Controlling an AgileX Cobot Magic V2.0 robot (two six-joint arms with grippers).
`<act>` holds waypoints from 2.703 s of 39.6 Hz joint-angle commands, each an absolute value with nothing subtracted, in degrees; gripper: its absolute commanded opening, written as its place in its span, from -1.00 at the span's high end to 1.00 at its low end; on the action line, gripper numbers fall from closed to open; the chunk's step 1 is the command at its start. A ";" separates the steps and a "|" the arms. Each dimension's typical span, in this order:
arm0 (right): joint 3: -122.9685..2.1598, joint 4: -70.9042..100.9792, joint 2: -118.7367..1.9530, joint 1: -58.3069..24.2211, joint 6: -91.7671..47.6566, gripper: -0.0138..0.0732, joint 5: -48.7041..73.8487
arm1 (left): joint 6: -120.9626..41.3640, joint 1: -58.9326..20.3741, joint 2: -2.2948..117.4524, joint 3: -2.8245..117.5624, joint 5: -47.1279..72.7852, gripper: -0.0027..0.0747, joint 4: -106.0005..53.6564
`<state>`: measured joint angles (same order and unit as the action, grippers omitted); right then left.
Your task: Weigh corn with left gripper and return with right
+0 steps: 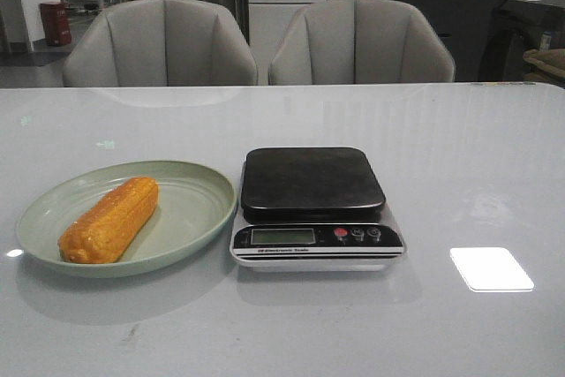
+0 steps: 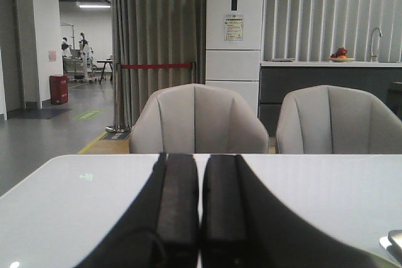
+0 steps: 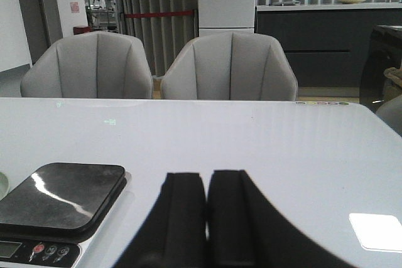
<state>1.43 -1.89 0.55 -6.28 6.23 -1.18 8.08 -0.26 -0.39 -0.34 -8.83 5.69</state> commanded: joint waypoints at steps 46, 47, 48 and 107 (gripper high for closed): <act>2.07 -2.24 1.66 -5.96 5.78 0.31 -5.69 | 8.08 -11.81 24.79 21.37 14.83 0.54 -0.97; 2.07 -2.24 1.66 -5.96 5.78 0.31 -5.69 | 8.08 -12.51 25.52 21.56 14.83 0.50 -0.97; 2.07 -2.24 1.66 -5.96 5.78 0.31 -5.69 | 8.08 -13.17 26.54 22.21 15.10 0.42 -0.97; 2.07 -2.24 1.66 -5.96 5.78 0.31 -5.69 | 8.33 -24.60 97.40 53.64 23.23 0.02 -4.14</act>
<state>1.43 -1.89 0.55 -6.28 6.23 -1.18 8.12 -24.22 98.65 51.54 24.57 -2.99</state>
